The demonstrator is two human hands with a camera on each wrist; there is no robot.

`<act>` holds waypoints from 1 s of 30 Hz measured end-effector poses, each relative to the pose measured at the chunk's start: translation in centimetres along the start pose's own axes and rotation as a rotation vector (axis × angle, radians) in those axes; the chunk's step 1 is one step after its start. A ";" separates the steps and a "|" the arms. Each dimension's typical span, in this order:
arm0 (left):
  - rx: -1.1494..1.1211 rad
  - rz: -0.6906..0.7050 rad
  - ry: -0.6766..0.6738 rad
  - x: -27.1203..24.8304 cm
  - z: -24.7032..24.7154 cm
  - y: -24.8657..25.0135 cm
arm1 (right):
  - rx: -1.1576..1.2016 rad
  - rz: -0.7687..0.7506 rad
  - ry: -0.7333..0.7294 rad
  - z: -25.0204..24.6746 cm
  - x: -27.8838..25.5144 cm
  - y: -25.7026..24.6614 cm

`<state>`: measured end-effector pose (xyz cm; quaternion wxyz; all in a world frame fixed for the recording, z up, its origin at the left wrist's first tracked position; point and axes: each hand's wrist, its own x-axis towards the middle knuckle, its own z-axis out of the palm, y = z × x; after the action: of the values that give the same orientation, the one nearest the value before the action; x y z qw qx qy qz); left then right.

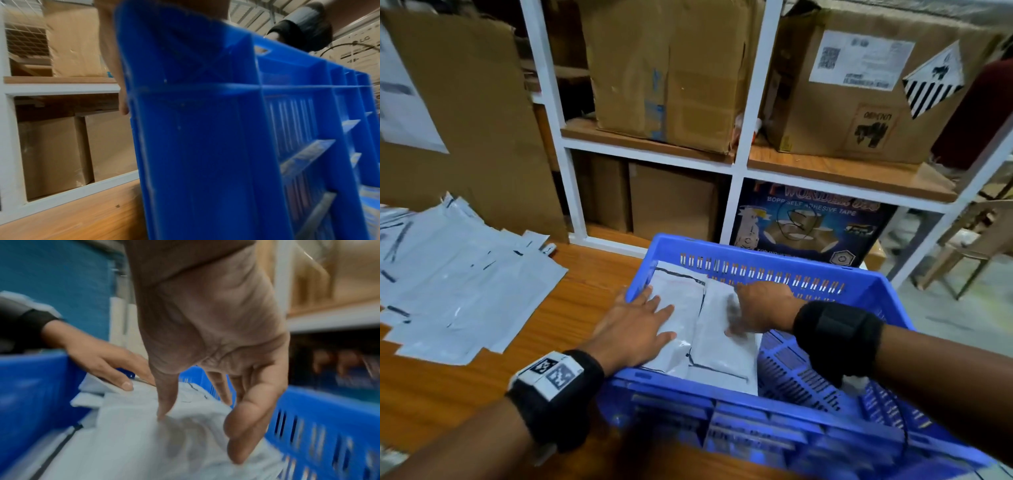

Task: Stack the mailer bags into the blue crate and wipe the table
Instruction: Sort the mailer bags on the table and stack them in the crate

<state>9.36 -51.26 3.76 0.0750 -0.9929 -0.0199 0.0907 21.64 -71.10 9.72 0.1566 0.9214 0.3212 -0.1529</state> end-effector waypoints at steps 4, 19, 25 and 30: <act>-0.001 -0.002 0.009 -0.4 -0.1 0.1 | 0.046 -0.109 -0.170 0.8 2.4 -0.4; 0.085 0.118 -0.409 6.5 -8.7 2.1 | -0.001 -0.128 -0.373 2.3 5.0 0.8; 0.171 -0.061 -0.576 8.7 -5.5 3.7 | 0.145 -0.123 -0.418 4.8 5.6 -0.4; 0.063 -0.033 -0.578 8.9 -6.1 4.1 | 0.431 -0.146 -0.377 4.7 5.2 2.3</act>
<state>19.35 -55.70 7.47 0.0987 -0.9225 -0.0539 0.3693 26.17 -71.85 3.89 0.0027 0.8632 0.3118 -0.3971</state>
